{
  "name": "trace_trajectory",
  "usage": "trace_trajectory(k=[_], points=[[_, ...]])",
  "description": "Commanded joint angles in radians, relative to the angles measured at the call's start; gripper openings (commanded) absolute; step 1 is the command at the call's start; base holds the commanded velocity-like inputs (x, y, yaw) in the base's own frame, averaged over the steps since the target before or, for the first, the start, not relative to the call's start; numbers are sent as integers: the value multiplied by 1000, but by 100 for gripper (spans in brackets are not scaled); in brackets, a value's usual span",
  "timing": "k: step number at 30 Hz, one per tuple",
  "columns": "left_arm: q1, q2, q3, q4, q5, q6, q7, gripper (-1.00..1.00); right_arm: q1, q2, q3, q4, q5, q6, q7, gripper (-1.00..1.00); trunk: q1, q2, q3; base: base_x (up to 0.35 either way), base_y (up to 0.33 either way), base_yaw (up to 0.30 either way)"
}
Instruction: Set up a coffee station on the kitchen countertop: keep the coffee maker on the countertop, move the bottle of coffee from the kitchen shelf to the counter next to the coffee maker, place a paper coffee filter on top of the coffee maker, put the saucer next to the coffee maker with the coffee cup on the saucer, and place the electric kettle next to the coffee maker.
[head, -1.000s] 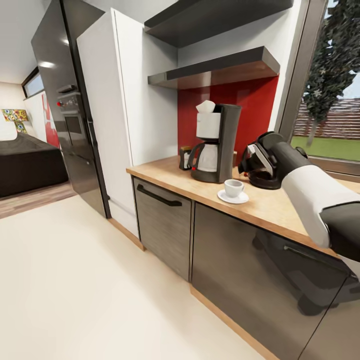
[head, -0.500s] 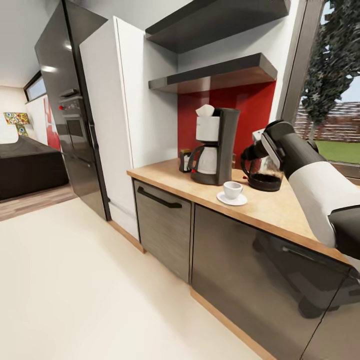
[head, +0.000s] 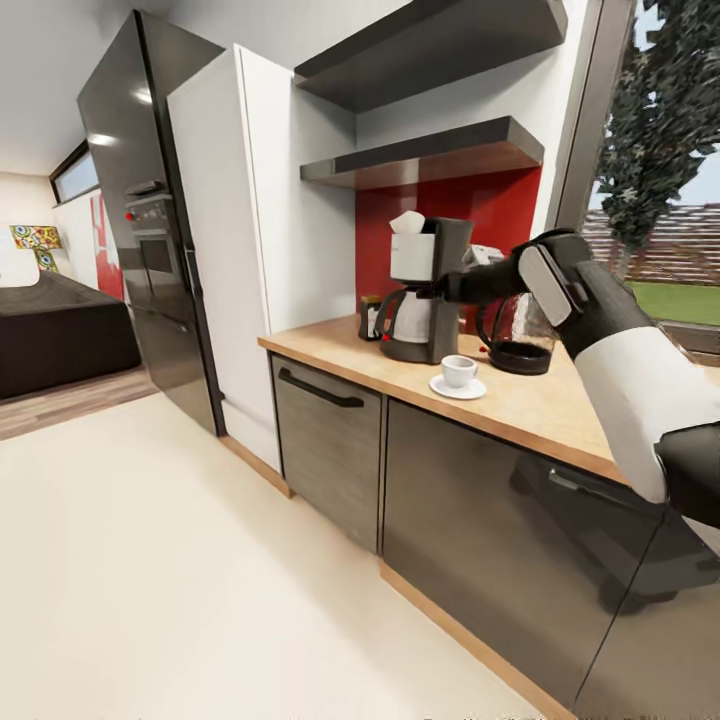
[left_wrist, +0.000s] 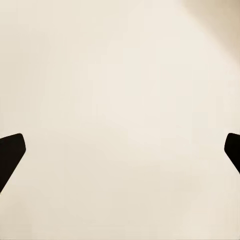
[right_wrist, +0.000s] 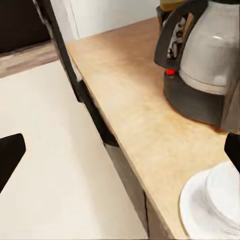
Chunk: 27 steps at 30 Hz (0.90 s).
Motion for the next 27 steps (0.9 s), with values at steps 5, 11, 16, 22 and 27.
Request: trace_trajectory(k=[5,11,16,22,27], points=[[0,0,2,0,11,2,-9,100,172,99,10,-285,-82,-9,60,100,0,0,-1,-21,0,0],[0,0,2,0,11,2,-9,100,398,204,64,-464,-93,-14,66,100,0,0,-1,-3,0,0],[0,0,2,1,11,2,-9,100,709,195,131,-511,-94,-85,78,100,0,0,-1,0,0,0],[0,0,4,2,11,2,-65,100,1125,63,139,-523,-78,-290,240,100,0,0,-1,0,0,0],[0,-1,31,2,11,6,-121,100,1364,-39,139,-446,-53,-502,261,100,0,0,-1,0,0,0]])
